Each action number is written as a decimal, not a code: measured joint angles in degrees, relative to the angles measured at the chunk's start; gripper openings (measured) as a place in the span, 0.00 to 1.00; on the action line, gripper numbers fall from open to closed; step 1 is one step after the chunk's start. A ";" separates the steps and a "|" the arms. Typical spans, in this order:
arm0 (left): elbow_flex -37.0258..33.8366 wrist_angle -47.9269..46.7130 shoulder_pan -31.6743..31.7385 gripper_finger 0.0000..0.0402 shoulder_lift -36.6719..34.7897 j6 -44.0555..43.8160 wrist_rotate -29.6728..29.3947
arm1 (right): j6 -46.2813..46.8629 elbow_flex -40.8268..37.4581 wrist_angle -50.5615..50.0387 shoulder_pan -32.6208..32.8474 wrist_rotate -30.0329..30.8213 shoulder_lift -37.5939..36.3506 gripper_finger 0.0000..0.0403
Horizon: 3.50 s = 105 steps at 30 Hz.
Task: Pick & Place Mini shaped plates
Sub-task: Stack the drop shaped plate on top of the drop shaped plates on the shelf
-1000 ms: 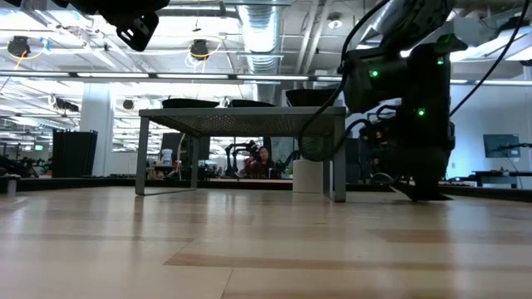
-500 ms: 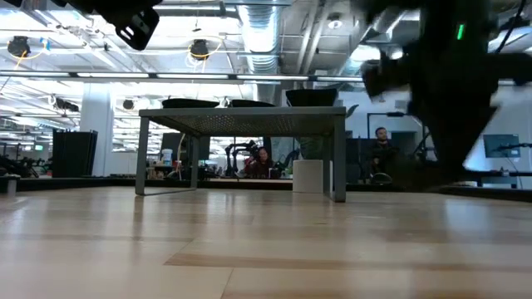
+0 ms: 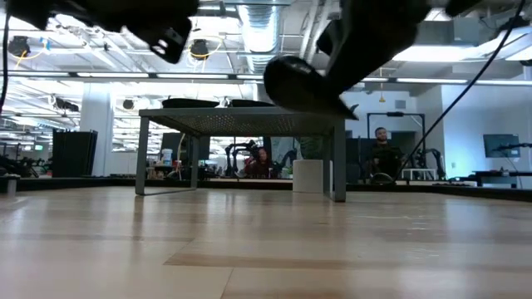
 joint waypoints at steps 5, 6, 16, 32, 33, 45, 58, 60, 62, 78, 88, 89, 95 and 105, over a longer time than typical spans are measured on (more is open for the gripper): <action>1.47 0.01 2.24 0.20 1.72 -0.47 0.26 | -2.81 0.22 0.44 -2.29 -0.12 0.04 0.00; 1.47 0.06 2.55 0.20 1.72 -0.47 0.28 | -3.73 0.59 0.24 -2.51 -0.10 0.05 0.00; 1.54 -0.06 4.21 0.30 0.86 -0.10 0.38 | -11.86 21.59 -19.47 -2.70 0.90 15.84 0.00; -1.77 -2.05 3.50 0.37 3.25 -3.18 1.55 | -15.54 40.81 -27.21 -3.51 0.90 25.31 0.00; -1.79 -2.17 3.50 0.37 3.27 -3.20 1.55 | -16.10 40.83 -26.93 -3.57 0.92 25.31 0.00; -1.81 -2.57 3.48 0.21 3.68 -2.94 1.62 | -19.32 40.83 -26.43 -4.15 0.96 25.31 0.05; -1.79 -6.15 3.50 0.02 3.68 -4.14 1.55 | -18.80 40.83 -25.91 -5.82 0.86 25.29 0.17; -1.79 -6.70 3.49 0.02 3.68 -6.55 1.55 | -16.50 40.83 -26.03 -5.70 0.87 25.29 0.17; -1.79 -7.20 3.50 0.04 3.73 -6.64 1.55 | -14.04 40.83 -26.35 -5.37 0.76 25.29 0.18; -0.92 3.88 7.03 0.42 20.27 25.22 -2.34 | -5.52 40.83 -33.82 0.56 1.16 22.71 0.18; 2.06 3.89 10.86 0.39 25.68 25.60 2.61 | -1.94 40.83 -34.22 2.13 0.93 22.97 0.18; 2.06 3.85 10.82 0.38 26.02 25.60 2.64 | -1.37 40.83 -34.25 2.23 0.95 22.97 0.18; 2.11 3.93 10.63 0.33 26.13 25.60 2.64 | -0.72 40.81 -34.39 2.40 0.94 22.98 0.18; 2.54 4.02 12.47 0.11 26.13 25.32 4.14 | -0.65 40.81 -34.19 2.37 0.94 23.02 0.18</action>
